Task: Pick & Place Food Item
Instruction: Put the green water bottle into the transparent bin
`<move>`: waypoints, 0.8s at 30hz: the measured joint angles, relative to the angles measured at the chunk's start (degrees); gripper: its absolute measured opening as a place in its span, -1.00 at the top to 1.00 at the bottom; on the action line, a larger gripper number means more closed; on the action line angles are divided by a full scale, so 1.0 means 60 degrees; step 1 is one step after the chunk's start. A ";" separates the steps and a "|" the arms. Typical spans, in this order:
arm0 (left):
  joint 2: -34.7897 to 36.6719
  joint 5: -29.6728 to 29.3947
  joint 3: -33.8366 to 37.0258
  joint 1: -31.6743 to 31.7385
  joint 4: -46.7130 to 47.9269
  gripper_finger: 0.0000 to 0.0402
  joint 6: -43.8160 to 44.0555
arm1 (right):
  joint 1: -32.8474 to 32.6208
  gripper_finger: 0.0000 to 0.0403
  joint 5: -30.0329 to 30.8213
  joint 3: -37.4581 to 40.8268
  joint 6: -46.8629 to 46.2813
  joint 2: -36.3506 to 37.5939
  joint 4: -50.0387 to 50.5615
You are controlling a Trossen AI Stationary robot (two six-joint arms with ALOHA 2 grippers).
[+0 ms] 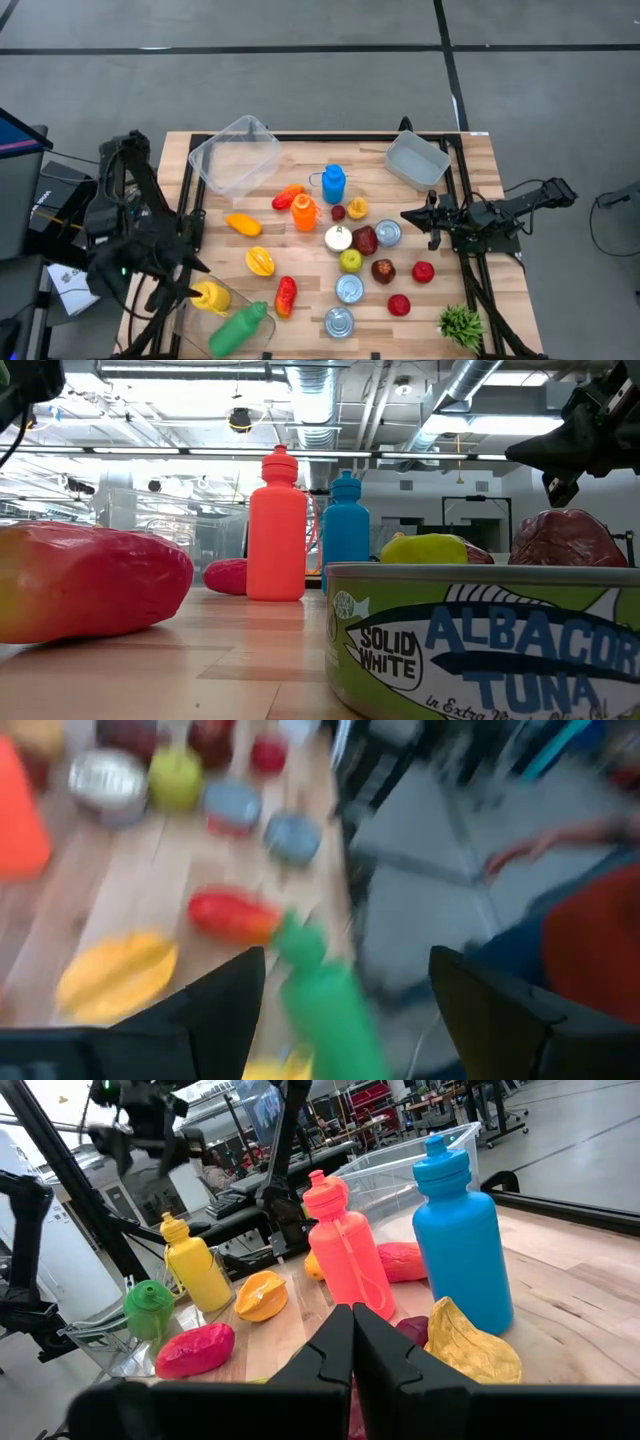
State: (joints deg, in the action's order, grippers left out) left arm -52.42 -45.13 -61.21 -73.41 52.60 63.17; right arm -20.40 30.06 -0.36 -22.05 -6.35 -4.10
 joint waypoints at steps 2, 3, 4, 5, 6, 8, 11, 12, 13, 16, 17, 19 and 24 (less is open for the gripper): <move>0.0215 -0.0244 0.0000 0.0472 -0.1077 -0.36 -0.1140 | -0.0002 1.00 0.0000 0.0000 -0.0003 0.0000 0.0000; 0.0257 -0.0280 0.0000 0.0741 -0.1653 -0.36 -0.1855 | 0.0000 1.00 0.0000 0.0000 0.0001 -0.0002 0.0000; 0.0254 -0.0272 -0.0004 0.1021 -0.2235 -0.36 -0.2607 | -0.0004 1.00 0.0000 0.0000 -0.0002 0.0000 0.0000; 0.0186 -0.0245 -0.0007 0.1322 -0.2720 -0.36 -0.3349 | -0.0003 1.00 0.0000 0.0000 0.0001 -0.0001 0.0000; 0.0097 -0.0156 -0.0007 0.1633 -0.3098 -0.36 -0.3945 | -0.0004 1.00 0.0000 0.0000 0.0001 0.0000 0.0000; -0.0106 0.0378 -0.0007 0.2328 -0.3427 -0.36 -0.4516 | -0.0003 1.00 0.0000 0.0000 -0.0002 0.0000 0.0000; -0.0497 0.1811 -0.0007 0.3601 -0.3368 -0.36 -0.4089 | -0.0001 1.00 0.0000 -0.0002 -0.0001 -0.0001 0.0000; -0.0692 0.2445 -0.0007 0.4072 -0.3341 -0.36 -0.3901 | -0.0001 1.00 0.0000 -0.0001 0.0000 -0.0002 0.0000; -0.0912 0.3110 -0.0007 0.4514 -0.3288 -0.36 -0.3708 | 0.0000 1.00 0.0000 -0.0002 0.0000 -0.0002 0.0000; -0.1623 0.5270 -0.0007 0.5592 -0.3088 -0.36 -0.3492 | 0.0000 1.00 0.0000 0.0000 -0.0003 -0.0003 0.0000; -0.1865 0.5929 -0.0007 0.5862 -0.2995 -0.36 -0.3481 | -0.0003 1.00 -0.0002 0.0000 -0.0002 -0.0001 0.0000; -0.2404 0.7007 -0.0007 0.6271 -0.2860 -0.36 -0.3477 | -0.0002 1.00 0.0000 0.0000 -0.0003 -0.0002 0.0000; -0.3363 0.7844 -0.0007 0.6668 -0.2908 -0.36 -0.3452 | 0.0000 1.00 0.0000 0.0000 -0.0003 -0.0004 0.0000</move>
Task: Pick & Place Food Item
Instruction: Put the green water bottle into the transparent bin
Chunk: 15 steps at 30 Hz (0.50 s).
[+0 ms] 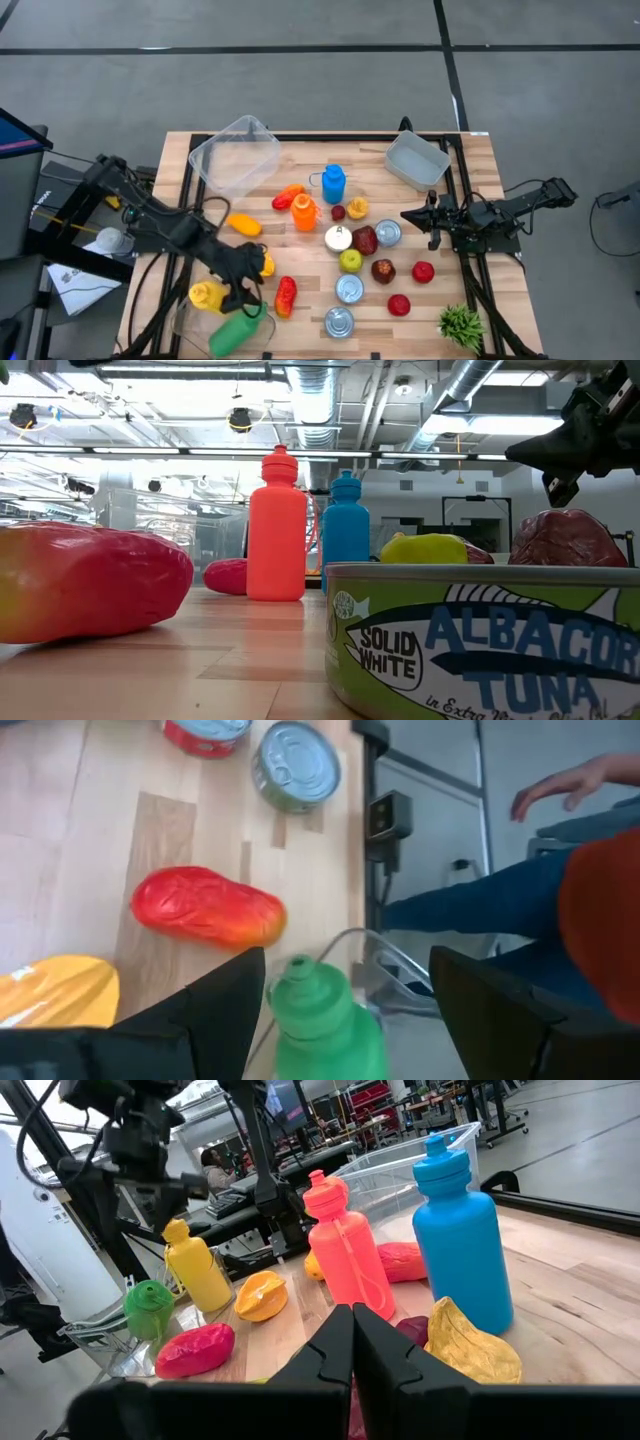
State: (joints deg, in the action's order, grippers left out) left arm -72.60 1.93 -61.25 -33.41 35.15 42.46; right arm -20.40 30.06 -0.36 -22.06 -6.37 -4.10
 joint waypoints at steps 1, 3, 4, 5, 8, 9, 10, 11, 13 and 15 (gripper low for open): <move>-0.0155 0.0001 0.0000 0.0050 -0.0086 -0.36 0.0000 | -0.0003 1.00 0.0000 0.0000 0.0004 0.0001 0.0000; -0.0379 -0.0008 0.0000 0.0087 -0.0159 -0.36 0.0001 | -0.0003 1.00 -0.0001 -0.0001 0.0001 0.0004 0.0000; -0.0473 -0.0018 0.0000 0.0087 -0.0218 -0.36 0.0004 | 0.0000 1.00 -0.0004 0.0000 0.0002 0.0004 0.0000; -0.0555 -0.0018 0.0000 0.0087 -0.0296 -0.36 0.0004 | 0.0000 1.00 -0.0004 0.0000 0.0000 0.0003 0.0000; -0.0840 -0.0019 0.0000 0.0055 -0.0527 -0.36 0.0148 | 0.0000 1.00 0.0000 0.0000 0.0004 0.0000 0.0000; -0.0884 -0.0025 0.0000 0.0010 -0.0597 -0.36 0.0259 | -0.0003 1.00 0.0000 0.0000 0.0001 0.0002 0.0000; -0.0902 -0.0024 0.0000 -0.0019 -0.0634 -0.36 0.0320 | -0.0002 1.00 -0.0001 0.0000 0.0002 0.0002 0.0000; -0.0943 -0.0015 0.0000 -0.0041 -0.0704 -0.36 0.0333 | -0.0001 1.00 -0.0001 0.0000 0.0002 0.0003 0.0000; -0.1050 -0.0047 0.0000 -0.0044 -0.0730 -0.36 0.0332 | -0.0001 1.00 -0.0003 0.0000 0.0000 0.0001 0.0000; -0.1156 -0.0046 0.0007 -0.0044 -0.0685 -0.36 0.0325 | -0.0001 1.00 -0.0004 0.0000 0.0003 0.0001 0.0000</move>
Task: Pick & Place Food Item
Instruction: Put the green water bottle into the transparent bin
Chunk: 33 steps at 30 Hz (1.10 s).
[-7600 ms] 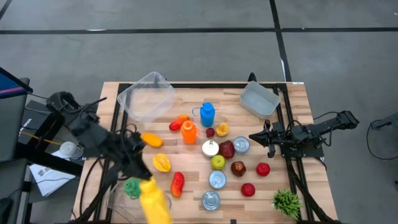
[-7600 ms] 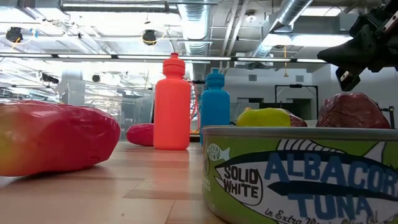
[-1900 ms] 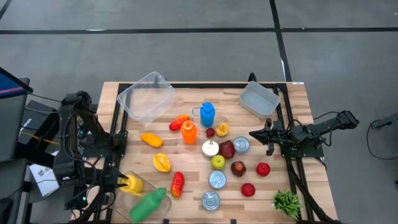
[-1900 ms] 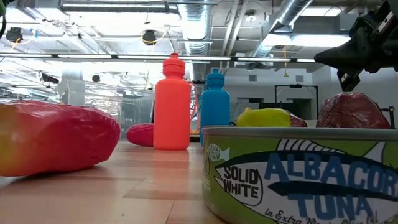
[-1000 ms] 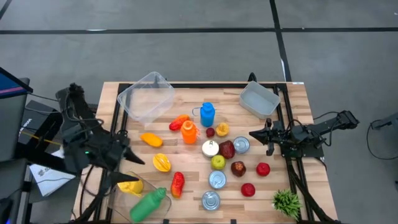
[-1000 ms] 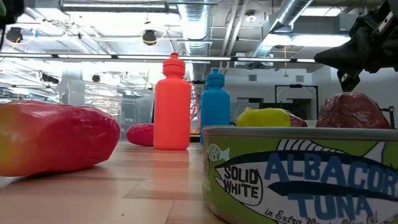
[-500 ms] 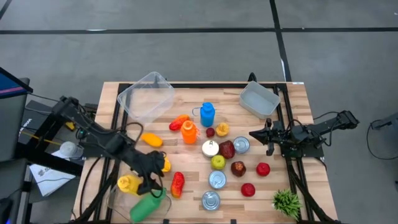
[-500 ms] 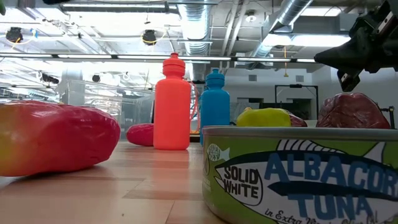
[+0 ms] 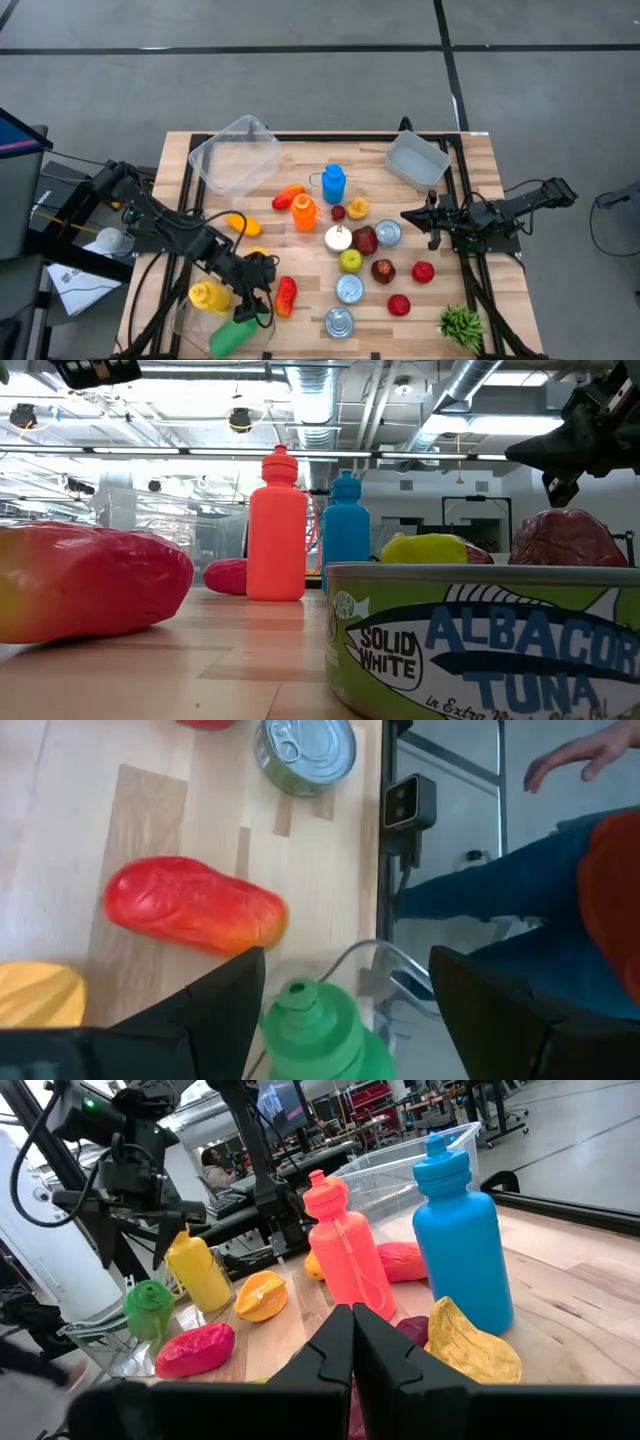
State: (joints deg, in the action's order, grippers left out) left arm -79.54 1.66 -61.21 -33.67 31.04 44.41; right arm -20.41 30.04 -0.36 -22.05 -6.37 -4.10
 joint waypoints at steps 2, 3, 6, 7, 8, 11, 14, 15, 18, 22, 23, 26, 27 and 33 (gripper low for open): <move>-0.0133 -0.0015 0.0018 0.0000 -0.0039 -0.36 -0.0060 | -0.0001 1.00 0.0000 -0.0002 -0.0003 0.0003 0.0000; -0.0212 0.0049 0.0052 0.0000 -0.0026 -0.36 -0.0097 | -0.0003 1.00 0.0000 -0.0002 -0.0001 0.0003 0.0000; -0.0402 0.0309 0.0253 0.0001 -0.0013 -0.36 -0.0151 | -0.0003 1.00 0.0000 -0.0003 -0.0001 0.0003 0.0000; -0.0413 0.0413 0.0358 0.0000 -0.0040 -0.36 -0.0155 | -0.0002 1.00 0.0000 0.0000 -0.0002 0.0003 0.0000; -0.0421 0.0528 0.0469 0.0000 -0.0162 -0.36 -0.0142 | -0.0001 1.00 0.0000 0.0000 -0.0003 0.0003 0.0000; -0.0379 0.0782 0.0874 0.0000 -0.0509 -0.36 -0.0075 | -0.0003 1.00 0.0000 0.0000 0.0000 0.0003 0.0000; -0.0336 0.0884 0.1074 0.0000 -0.0747 -0.36 -0.0023 | -0.0003 1.00 0.0000 0.0000 0.0000 0.0003 0.0000; -0.0274 0.0894 0.1153 0.0000 -0.0776 -0.36 -0.0015 | -0.0003 1.00 0.0000 -0.0001 -0.0001 0.0003 0.0000; -0.0214 0.0957 0.1357 0.0000 -0.1128 -0.29 0.0003 | -0.0002 1.00 0.0000 -0.0001 0.0000 0.0003 0.0000; -0.0096 0.0988 0.1457 0.0014 -0.1394 -0.11 0.0010 | -0.0003 1.00 0.0000 -0.0003 0.0001 0.0003 0.0000; -0.0074 0.0990 0.1461 0.0020 -0.1376 -0.06 -0.0005 | -0.0003 1.00 0.0000 0.0000 0.0001 0.0003 0.0000; -0.0067 0.0986 0.1461 0.0025 -0.1467 0.10 -0.0059 | -0.0003 1.00 0.0001 -0.0001 0.0000 0.0003 0.0000; -0.0067 0.0984 0.1461 0.0025 -0.1473 0.15 -0.0096 | -0.0003 1.00 0.0000 -0.0002 0.0001 0.0003 0.0000; -0.0067 0.0953 0.1508 0.0025 -0.1606 0.32 -0.0176 | -0.0003 1.00 0.0000 -0.0004 -0.0003 0.0003 0.0000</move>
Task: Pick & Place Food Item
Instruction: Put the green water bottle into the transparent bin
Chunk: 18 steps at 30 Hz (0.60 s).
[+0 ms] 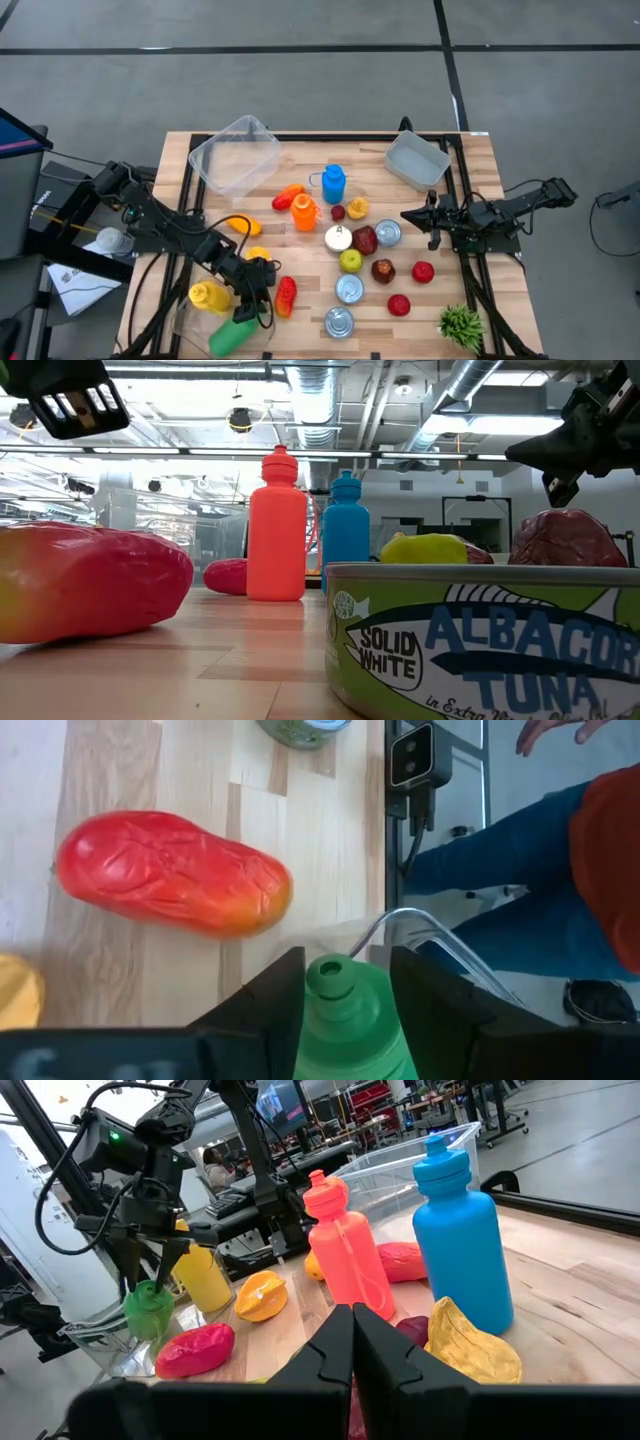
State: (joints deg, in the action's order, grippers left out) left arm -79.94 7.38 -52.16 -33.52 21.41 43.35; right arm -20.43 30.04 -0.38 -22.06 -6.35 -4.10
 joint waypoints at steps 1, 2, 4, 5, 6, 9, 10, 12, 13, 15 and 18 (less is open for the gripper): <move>0.0000 -0.0004 0.0060 0.0000 -0.0074 0.33 0.0000 | 0.0001 1.00 0.0000 0.0001 0.0001 0.0000 0.0000; 0.0000 -0.0003 0.0133 0.0000 -0.0161 0.33 0.0000 | 0.0000 1.00 0.0000 0.0000 0.0004 0.0000 0.0000; -0.0004 -0.0007 0.0282 0.0000 -0.0506 0.32 0.0000 | 0.0000 1.00 0.0000 0.0003 0.0003 0.0000 0.0000; -0.0004 -0.0007 0.0350 0.0000 -0.0682 0.31 0.0000 | 0.0000 1.00 0.0000 0.0002 0.0000 0.0000 0.0000; -0.0004 -0.0007 0.0422 0.0003 -0.0845 0.30 0.0000 | 0.0002 1.00 0.0000 0.0004 0.0002 0.0000 0.0000; -0.0004 0.0025 0.0531 0.0067 -0.1093 0.27 0.0000 | 0.0000 1.00 0.0000 0.0002 0.0002 0.0000 0.0000; -0.0004 0.0128 0.0535 0.0093 -0.1117 0.27 0.0004 | 0.0000 1.00 0.0000 0.0004 0.0001 0.0000 0.0000; -0.0004 0.0325 0.0535 0.0113 -0.1115 0.31 0.0000 | 0.0000 1.00 0.0000 0.0000 0.0000 0.0000 0.0000; -0.0004 0.0354 0.0535 0.0113 -0.1115 0.33 0.0003 | 0.0000 1.00 0.0000 0.0004 0.0004 0.0000 0.0000; -0.0004 0.0361 0.0535 0.0111 -0.1114 0.41 0.0004 | 0.0001 1.00 0.0000 0.0001 0.0001 0.0000 0.0000; -0.0004 0.0368 0.0535 0.0109 -0.1111 0.54 0.0004 | 0.0000 1.00 0.0000 0.0000 0.0004 0.0000 0.0000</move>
State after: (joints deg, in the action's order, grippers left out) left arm -79.96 9.58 -48.95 -32.86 14.74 43.38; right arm -20.43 30.04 -0.38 -22.04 -6.35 -4.10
